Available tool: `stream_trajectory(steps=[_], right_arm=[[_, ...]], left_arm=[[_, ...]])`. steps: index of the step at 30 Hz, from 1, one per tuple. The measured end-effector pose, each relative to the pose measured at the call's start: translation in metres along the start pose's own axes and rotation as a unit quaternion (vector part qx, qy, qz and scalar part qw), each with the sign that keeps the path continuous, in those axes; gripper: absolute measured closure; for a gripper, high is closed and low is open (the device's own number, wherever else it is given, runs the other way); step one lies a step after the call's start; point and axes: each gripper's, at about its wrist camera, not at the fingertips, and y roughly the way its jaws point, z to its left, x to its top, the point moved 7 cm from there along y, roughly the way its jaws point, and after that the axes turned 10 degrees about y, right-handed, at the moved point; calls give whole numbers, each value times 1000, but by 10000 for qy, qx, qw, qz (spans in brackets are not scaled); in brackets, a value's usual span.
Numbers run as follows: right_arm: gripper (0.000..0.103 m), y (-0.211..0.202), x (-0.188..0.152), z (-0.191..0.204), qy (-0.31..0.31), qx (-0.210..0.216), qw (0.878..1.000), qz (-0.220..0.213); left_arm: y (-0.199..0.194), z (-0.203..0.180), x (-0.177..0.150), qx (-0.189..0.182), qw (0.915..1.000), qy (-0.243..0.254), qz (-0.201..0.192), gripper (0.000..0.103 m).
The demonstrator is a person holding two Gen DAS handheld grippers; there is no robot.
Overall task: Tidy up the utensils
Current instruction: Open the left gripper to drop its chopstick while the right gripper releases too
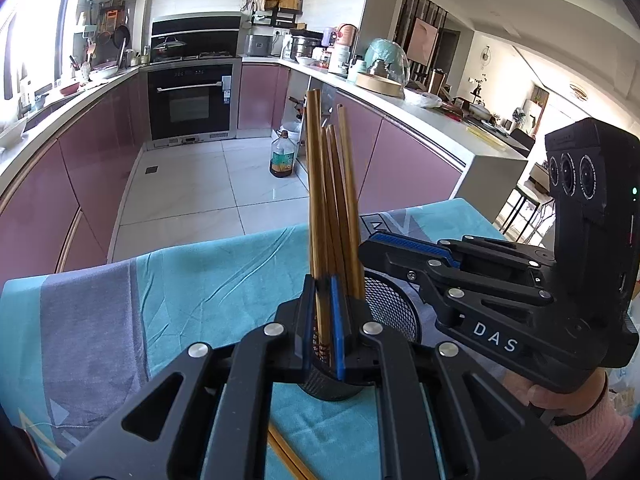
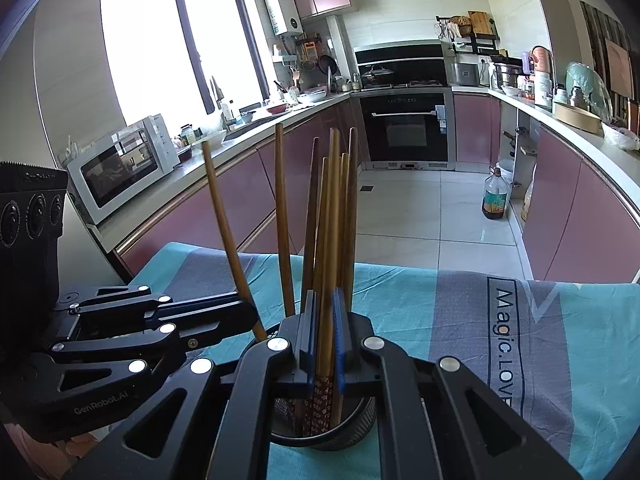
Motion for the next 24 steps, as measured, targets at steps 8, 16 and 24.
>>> stream_trajectory(steps=[8,16,24], right_arm=[[95,-1,0,-3,43,10,10000,-39],[87,-12,-4,-3,57,81,9999,-142],[75,-34,-13,13,-71,296,9992,-272]], left_arm=[[4,5,-5,93,9999,-26,-63,92],[-13,7,-7,434,9986,58,-309,66],[-43,10,-21,771,9953,69,-589,39]])
